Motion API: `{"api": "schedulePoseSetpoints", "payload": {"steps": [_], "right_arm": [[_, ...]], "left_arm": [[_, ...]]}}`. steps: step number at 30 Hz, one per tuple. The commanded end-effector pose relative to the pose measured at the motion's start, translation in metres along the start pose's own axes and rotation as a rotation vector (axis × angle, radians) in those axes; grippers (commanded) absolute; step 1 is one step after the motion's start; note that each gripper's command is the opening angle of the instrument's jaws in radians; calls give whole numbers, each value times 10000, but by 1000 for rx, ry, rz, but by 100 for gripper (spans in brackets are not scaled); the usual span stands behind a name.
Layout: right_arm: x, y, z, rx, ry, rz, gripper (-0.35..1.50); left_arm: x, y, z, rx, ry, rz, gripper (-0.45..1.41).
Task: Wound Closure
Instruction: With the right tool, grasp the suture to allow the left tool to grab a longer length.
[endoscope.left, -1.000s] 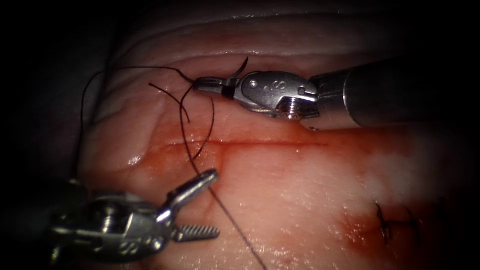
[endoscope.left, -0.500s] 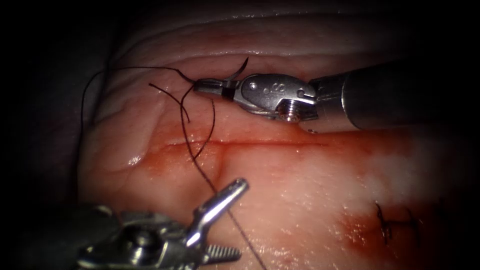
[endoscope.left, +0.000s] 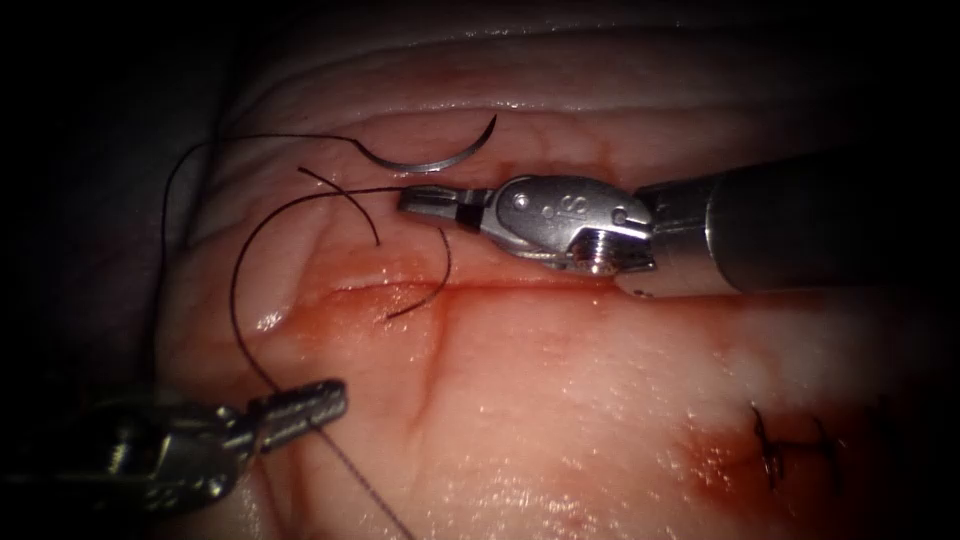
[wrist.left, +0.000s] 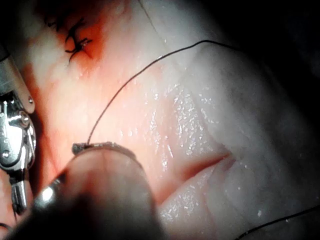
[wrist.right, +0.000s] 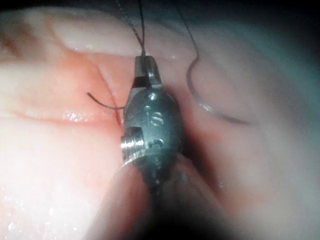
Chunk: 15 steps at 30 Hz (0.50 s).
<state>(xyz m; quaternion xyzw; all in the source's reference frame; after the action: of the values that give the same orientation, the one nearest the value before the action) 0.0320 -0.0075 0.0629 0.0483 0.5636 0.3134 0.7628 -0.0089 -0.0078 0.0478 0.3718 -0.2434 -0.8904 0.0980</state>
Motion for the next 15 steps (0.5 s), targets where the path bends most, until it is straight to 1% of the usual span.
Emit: {"api": "schedulePoseSetpoints", "payload": {"steps": [1,7,8,9,10,11,12,13,15], "right_arm": [[-3,-12,1,7,7,7,-35],[4,-41,-17,44,30,17,-35],[7,-49,-21,59,34,18,-35],[7,-49,-21,59,34,18,-35],[9,-51,-23,63,35,19,-18],[11,-52,-24,71,37,20,14],[13,-53,-25,84,41,21,58],[16,-52,-27,97,45,24,88],[25,-48,-31,112,58,6,120]], "left_arm": [[-5,5,1,2,-8,-5,-45],[-40,10,-18,6,-66,-14,-45],[-50,11,-21,7,-76,-19,-45],[-50,11,-21,7,-76,-19,-45],[-53,11,-22,7,-77,-18,-45],[-55,12,-22,9,-77,-19,-45],[-56,13,-22,10,-78,-18,-45],[-56,14,-23,10,-79,-17,-45],[-54,15,-25,11,-83,-17,-45]]}}
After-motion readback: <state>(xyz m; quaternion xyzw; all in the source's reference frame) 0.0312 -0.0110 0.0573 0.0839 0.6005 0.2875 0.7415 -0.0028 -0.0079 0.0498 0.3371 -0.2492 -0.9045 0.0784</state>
